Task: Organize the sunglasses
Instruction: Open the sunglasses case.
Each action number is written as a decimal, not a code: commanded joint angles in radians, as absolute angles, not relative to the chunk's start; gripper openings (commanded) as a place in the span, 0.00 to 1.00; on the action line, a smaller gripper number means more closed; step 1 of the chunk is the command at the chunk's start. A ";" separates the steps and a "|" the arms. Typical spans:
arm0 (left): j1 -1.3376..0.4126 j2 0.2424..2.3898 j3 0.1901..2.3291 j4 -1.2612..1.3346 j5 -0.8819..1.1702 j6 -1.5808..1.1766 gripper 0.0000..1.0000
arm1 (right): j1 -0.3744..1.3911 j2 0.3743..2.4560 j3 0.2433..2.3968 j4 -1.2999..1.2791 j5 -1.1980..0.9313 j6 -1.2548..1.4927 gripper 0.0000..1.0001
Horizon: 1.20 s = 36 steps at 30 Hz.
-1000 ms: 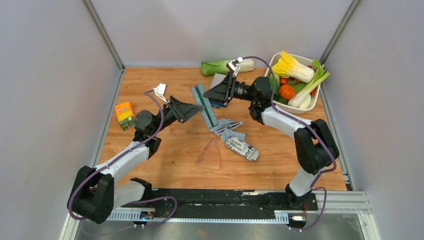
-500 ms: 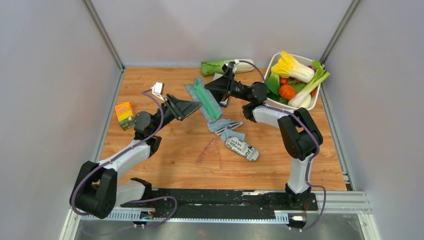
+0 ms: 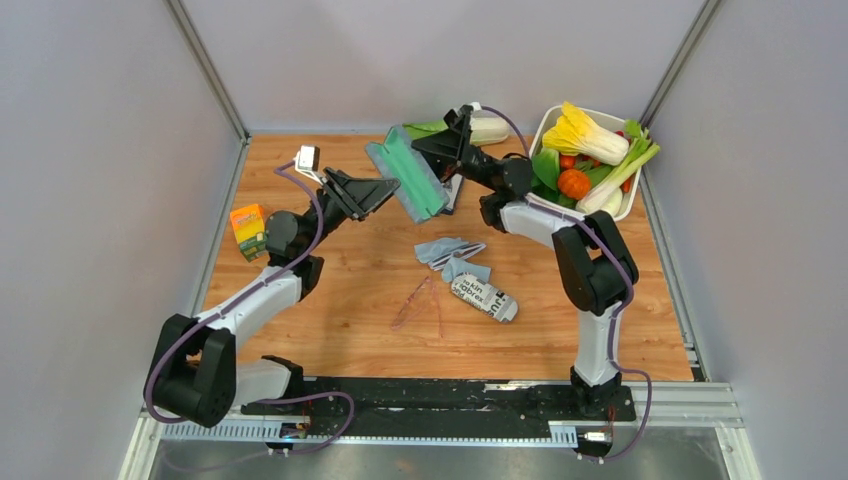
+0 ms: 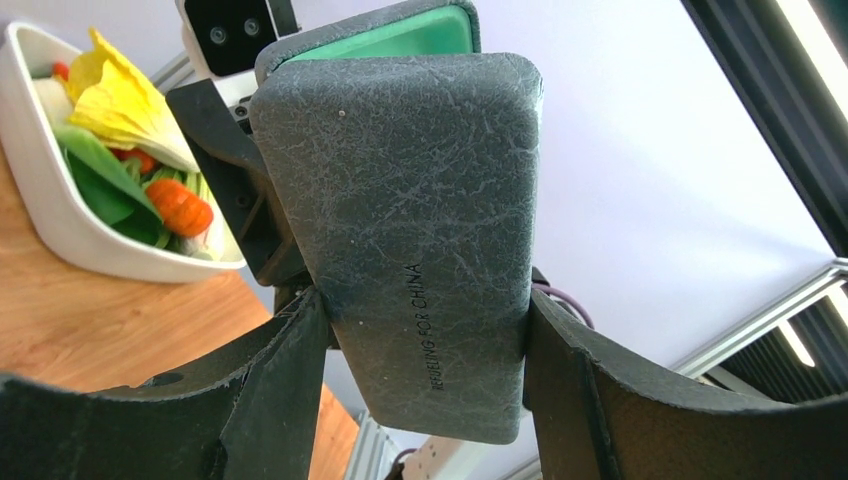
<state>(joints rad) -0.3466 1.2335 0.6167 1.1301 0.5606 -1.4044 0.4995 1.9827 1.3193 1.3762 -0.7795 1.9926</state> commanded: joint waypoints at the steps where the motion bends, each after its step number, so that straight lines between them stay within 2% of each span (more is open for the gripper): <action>1: -0.371 1.216 0.733 1.532 0.601 -1.428 0.44 | 0.514 2.043 1.370 1.786 -0.719 2.120 0.54; 6: -0.373 1.233 0.802 1.552 0.597 -1.459 0.43 | 0.514 2.066 1.410 1.787 -0.703 2.137 0.54; 29: -0.371 1.189 0.819 1.609 0.523 -1.526 0.44 | 0.502 2.117 1.453 1.793 -0.641 2.178 0.57; 32: -0.373 1.198 0.842 1.611 0.517 -1.526 0.44 | 0.500 2.109 1.460 1.793 -0.624 2.194 0.65; 36: -0.371 1.206 0.871 1.609 0.515 -1.535 0.43 | 0.492 2.106 1.451 1.793 -0.624 2.197 0.85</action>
<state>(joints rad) -0.3393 1.2663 0.7467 1.0771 0.4622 -1.4677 0.4969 2.0613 1.4597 1.4086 -0.6289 2.0476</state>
